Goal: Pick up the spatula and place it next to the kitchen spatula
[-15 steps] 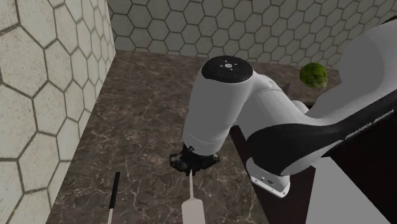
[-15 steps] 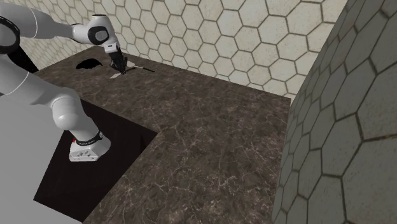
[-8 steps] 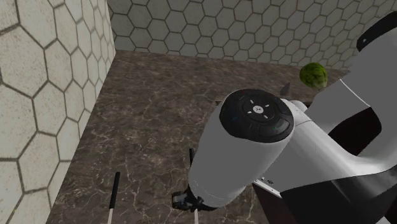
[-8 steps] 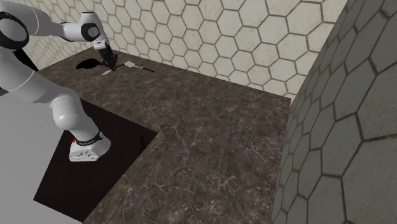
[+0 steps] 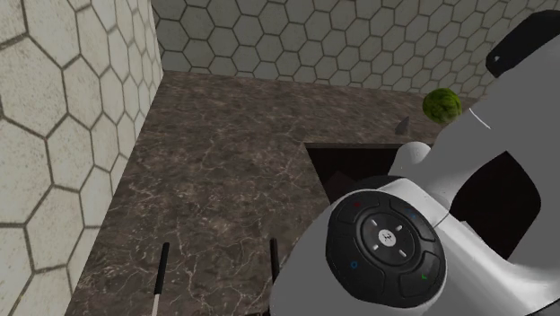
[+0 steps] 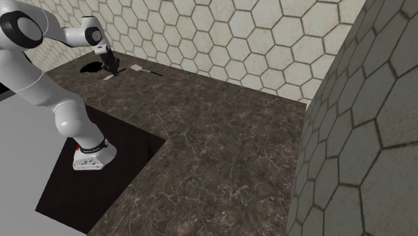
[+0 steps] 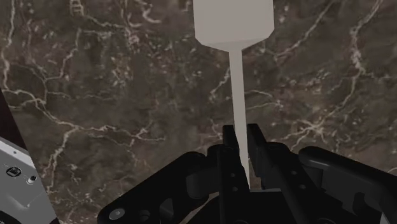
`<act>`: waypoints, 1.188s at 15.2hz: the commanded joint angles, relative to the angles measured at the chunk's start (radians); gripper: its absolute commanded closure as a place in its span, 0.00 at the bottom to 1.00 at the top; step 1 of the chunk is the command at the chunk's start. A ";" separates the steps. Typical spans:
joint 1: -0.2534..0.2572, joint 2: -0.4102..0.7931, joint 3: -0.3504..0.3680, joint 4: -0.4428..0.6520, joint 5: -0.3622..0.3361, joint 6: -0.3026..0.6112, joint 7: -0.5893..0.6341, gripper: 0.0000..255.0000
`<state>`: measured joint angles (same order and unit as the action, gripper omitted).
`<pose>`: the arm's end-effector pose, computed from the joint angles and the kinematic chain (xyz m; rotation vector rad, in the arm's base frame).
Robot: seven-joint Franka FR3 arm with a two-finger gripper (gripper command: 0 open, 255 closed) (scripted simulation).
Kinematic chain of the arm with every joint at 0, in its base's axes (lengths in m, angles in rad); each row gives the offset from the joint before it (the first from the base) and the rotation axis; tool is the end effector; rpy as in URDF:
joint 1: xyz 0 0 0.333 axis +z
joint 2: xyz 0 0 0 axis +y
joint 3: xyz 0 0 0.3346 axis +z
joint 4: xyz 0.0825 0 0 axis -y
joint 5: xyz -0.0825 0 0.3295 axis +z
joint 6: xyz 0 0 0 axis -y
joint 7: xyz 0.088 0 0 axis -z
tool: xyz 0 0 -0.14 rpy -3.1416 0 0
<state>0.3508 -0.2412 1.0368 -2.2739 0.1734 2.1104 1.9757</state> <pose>0.0563 0.4419 0.4172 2.9302 -1.0638 0.0976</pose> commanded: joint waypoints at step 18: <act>-0.055 0.130 0.085 -0.068 -0.117 0.148 0.098 0.00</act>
<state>0.2959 -0.1115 1.1220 -2.3415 0.0561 2.2583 2.0740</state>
